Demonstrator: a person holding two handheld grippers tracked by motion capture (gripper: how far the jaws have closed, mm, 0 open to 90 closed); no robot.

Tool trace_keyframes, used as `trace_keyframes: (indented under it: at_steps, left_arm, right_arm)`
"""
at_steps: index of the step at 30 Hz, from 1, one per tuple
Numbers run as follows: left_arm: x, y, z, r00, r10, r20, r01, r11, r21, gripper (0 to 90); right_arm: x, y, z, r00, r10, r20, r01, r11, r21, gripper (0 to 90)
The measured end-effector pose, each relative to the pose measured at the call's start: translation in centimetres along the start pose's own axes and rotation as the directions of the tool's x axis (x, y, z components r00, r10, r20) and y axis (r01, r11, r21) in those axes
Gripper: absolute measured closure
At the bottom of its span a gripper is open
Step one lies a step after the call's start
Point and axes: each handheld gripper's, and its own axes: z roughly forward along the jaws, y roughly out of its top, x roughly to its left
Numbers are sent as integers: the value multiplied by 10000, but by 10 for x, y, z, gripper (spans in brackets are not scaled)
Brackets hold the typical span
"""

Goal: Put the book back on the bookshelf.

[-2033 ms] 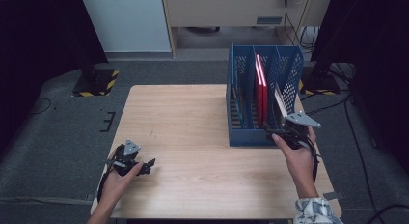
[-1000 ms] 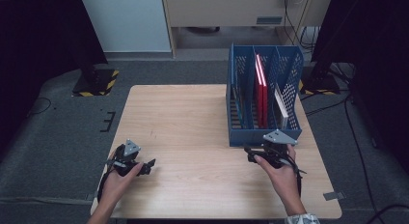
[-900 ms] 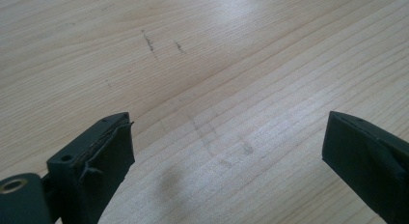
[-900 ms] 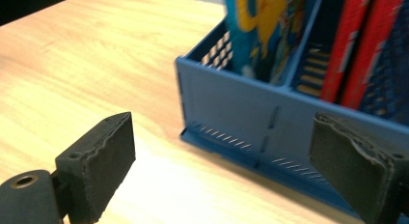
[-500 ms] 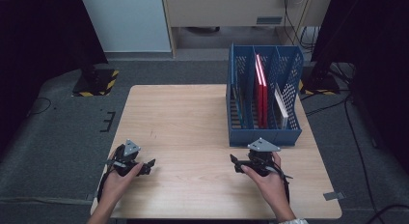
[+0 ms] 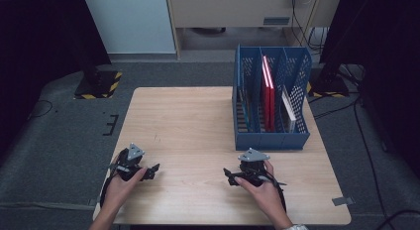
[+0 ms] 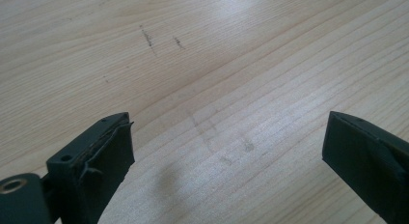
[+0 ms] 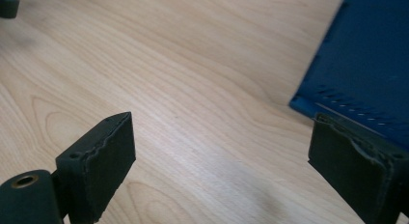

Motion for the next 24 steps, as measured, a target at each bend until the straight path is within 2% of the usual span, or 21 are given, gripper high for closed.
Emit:
trace_keyframes:
  at_steps: [4, 12, 20, 24]
  left_arm:
    - [0, 0, 1, 10000, 8, -2, -8, 10000, 33, 32]
    - [1, -2, 5, 9999, 171, -23, -171, 9995, 264, 30]
    - [7, -5, 12, 10000, 22, 6, -22, 9988, 481, 30]
    - [11, -6, 16, 9997, -237, 39, 234, 9983, 534, 30]
  right_arm:
    - [11, -2, 11, 9993, -246, -290, 256, 9991, 341, 98]
    - [23, 2, 27, 9984, -273, -500, 294, 9987, 422, 99]
    - [21, 5, 43, 9994, -68, -341, 86, 9986, 519, 99]
    - [20, 4, 46, 9997, -49, -218, 63, 9981, 615, 98]
